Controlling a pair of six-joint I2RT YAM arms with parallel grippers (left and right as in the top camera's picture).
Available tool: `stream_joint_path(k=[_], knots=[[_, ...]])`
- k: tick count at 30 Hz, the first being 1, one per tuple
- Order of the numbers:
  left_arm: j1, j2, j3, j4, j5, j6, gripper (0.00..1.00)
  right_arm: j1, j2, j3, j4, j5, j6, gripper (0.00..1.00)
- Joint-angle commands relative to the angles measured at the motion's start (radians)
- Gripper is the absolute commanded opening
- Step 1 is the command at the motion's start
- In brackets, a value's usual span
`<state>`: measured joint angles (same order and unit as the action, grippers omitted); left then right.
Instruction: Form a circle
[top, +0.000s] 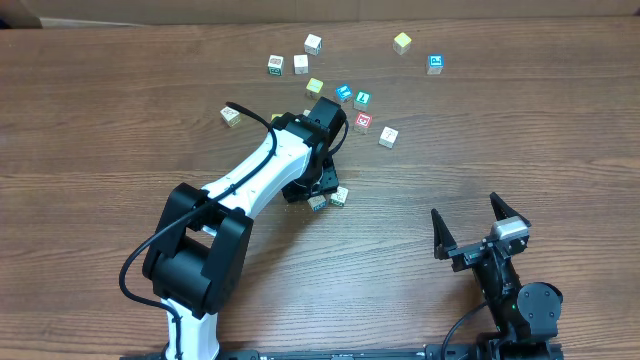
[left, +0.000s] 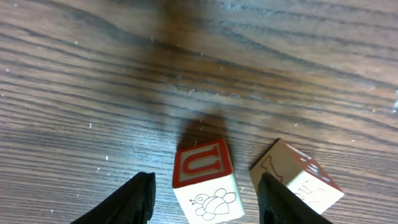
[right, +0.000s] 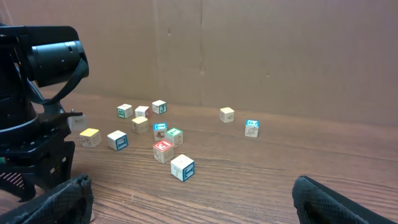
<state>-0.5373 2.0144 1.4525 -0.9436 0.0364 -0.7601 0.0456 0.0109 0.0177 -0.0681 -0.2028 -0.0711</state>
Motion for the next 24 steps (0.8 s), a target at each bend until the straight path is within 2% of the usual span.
stream_joint_path(k=[1, 7, 10, 24], knots=[[-0.007, 0.01, -0.03, -0.001, 0.016, -0.004, 0.47, -0.001, -0.008, -0.01, 0.006, 0.003, -0.002, 1.0], [-0.007, 0.01, -0.045, 0.014, 0.016, -0.005, 0.43, -0.001, -0.008, -0.01, 0.006, 0.003, -0.002, 1.0], [-0.007, 0.01, -0.045, 0.027, 0.031, -0.018, 0.47, -0.001, -0.008, -0.01, 0.006, 0.003, -0.002, 1.0], [-0.003, 0.01, -0.045, 0.062, 0.034, -0.052, 0.45, -0.001, -0.008, -0.01, 0.006, 0.003, -0.002, 1.0]])
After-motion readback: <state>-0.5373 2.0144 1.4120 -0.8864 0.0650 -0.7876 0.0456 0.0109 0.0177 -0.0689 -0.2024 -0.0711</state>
